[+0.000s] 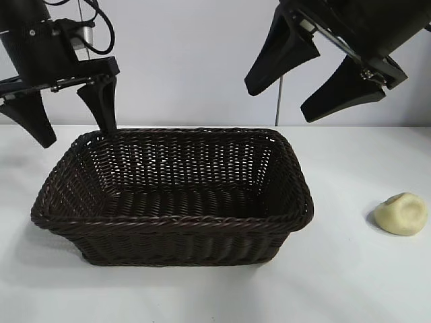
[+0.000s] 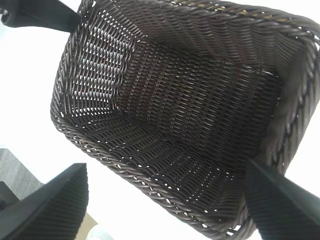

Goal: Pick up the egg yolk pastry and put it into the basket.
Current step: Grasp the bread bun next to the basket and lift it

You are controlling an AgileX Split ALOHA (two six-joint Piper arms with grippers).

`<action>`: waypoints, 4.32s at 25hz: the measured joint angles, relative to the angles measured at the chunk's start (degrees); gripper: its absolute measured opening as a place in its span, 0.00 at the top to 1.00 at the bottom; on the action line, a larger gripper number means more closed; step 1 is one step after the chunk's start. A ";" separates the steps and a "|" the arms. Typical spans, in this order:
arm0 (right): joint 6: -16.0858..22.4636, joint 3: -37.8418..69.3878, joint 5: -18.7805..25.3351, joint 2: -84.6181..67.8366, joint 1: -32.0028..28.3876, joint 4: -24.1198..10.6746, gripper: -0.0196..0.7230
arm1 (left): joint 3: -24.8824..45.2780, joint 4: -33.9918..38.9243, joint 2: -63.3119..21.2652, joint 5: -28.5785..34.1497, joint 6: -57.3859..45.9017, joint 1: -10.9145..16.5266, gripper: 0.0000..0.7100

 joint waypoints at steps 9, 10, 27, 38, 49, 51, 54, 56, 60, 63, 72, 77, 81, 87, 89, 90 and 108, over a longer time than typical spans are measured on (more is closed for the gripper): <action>0.00 0.00 0.07 0.00 0.00 0.00 0.15 | 0.00 2.43 0.00 0.06 -2.01 8.53 0.09; 0.00 0.00 0.07 0.00 0.00 0.00 0.15 | 0.00 2.43 0.00 0.06 -2.01 9.61 0.09; 0.00 0.00 0.07 0.00 0.00 0.00 0.15 | 6.40 0.17 -7.37 0.11 -1.03 13.68 0.09; 0.00 0.00 0.07 0.00 0.00 0.00 0.15 | 26.78 0.17 -29.03 0.06 0.29 13.68 0.09; 0.00 0.00 0.07 0.00 0.00 0.00 0.15 | 48.56 0.17 -57.66 -2.58 0.31 13.68 0.09; 0.00 0.00 0.07 0.00 0.00 0.00 0.15 | 52.63 0.17 -62.63 -3.17 0.31 13.68 0.09; 0.00 0.00 0.07 0.00 0.00 0.00 0.15 | 58.75 0.17 -71.08 -4.75 0.31 13.68 0.09; 0.00 0.00 0.07 0.00 0.00 0.00 0.15 | 62.64 0.17 -76.38 -5.94 0.31 13.68 0.09; 0.00 0.00 0.07 0.00 0.00 0.00 0.15 | 67.08 0.27 -86.47 -6.30 0.31 13.68 0.09; 0.00 0.00 0.18 0.00 0.00 0.00 0.15 | 67.12 0.27 -91.97 -6.36 0.31 13.68 0.09; 0.00 0.00 0.28 0.00 0.00 0.00 0.15 | 67.12 0.27 -102.08 -6.18 0.31 13.68 0.09; 0.00 0.00 0.28 0.00 0.00 0.00 0.15 | 67.12 0.27 -108.39 -5.88 0.31 13.68 0.09; 0.00 0.00 0.28 0.00 0.00 0.00 0.15 | 67.12 0.27 -114.56 -5.64 0.31 13.68 0.09; 3.04 0.00 0.49 0.00 0.00 -0.55 0.15 | 67.12 0.27 -115.87 -5.13 0.31 13.68 0.09; 4.82 0.00 0.87 0.00 0.00 -1.89 0.15 | 67.12 0.27 -115.87 -5.12 0.31 13.68 0.09; 5.83 0.00 1.12 0.00 0.00 -3.15 0.15 | 67.12 0.27 -115.87 -5.12 0.31 13.68 0.09; 26.60 -8.36 13.22 1.33 -2.80 -37.19 0.15 | 67.12 0.27 -115.87 -5.07 0.31 13.68 0.09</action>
